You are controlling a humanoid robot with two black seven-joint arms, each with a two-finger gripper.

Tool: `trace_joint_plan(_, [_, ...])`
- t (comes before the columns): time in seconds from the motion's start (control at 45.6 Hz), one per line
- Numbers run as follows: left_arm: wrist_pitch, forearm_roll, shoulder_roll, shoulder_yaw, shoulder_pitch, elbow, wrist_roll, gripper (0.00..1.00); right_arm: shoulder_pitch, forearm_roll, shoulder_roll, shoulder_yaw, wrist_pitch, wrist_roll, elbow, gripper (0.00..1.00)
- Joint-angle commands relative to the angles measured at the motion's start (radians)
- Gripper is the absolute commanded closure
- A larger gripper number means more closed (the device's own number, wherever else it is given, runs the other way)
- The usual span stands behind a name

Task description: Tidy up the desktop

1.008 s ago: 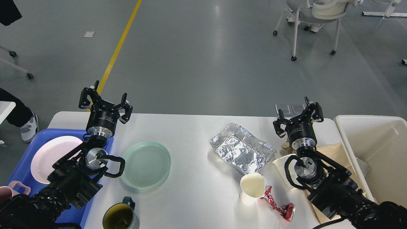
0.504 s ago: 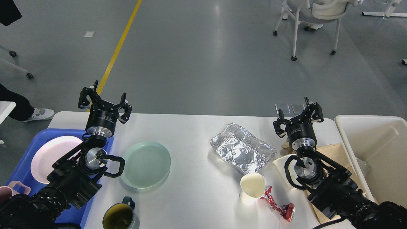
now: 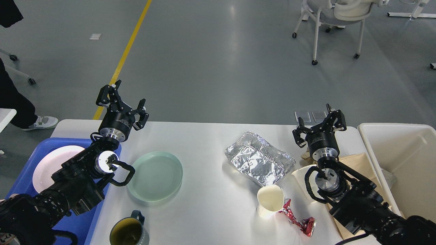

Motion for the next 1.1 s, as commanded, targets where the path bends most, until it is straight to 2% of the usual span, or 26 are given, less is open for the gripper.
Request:
trace_joint_plan(0.0, [0.008,0.0,0.037,0.179,-0.113,0.001,0.0,0.02,0.001,0.0,0.0,0.001,0.0,0.0,0.0,0.0])
trace_joint_plan(0.307, [-0.003,0.005,0.028,0.776,-0.4,0.005,0.002,0.02,-0.001,0.0,0.0,0.0,0.0,0.0,0.0,0.0])
trace_joint_plan(0.592, [-0.008,0.007,0.028,1.122,-0.584,0.004,0.002,0.02,-0.001,0.0,0.0,0.0,0.0,0.0,0.0,0.0])
trace_joint_plan(0.68, [-0.018,0.008,0.022,1.279,-0.654,0.002,0.002,0.02,-0.001,0.0,0.0,0.0,0.0,0.0,0.0,0.0])
trace_joint_plan(0.833, [-0.083,0.008,0.006,1.491,-0.759,-0.005,0.0,0.02,-0.001,0.0,0.0,0.0,0.0,0.0,0.0,0.0])
trace_joint_plan(0.964, [-0.189,0.008,-0.026,1.718,-0.846,-0.018,0.0,0.02,-0.001,0.0,0.0,0.0,0.0,0.0,0.0,0.0])
trace_joint_plan(1.074, [-0.287,0.01,-0.066,1.805,-0.872,-0.036,0.0,0.02,0.001,0.0,0.0,0.0,0.0,0.0,0.0,0.0])
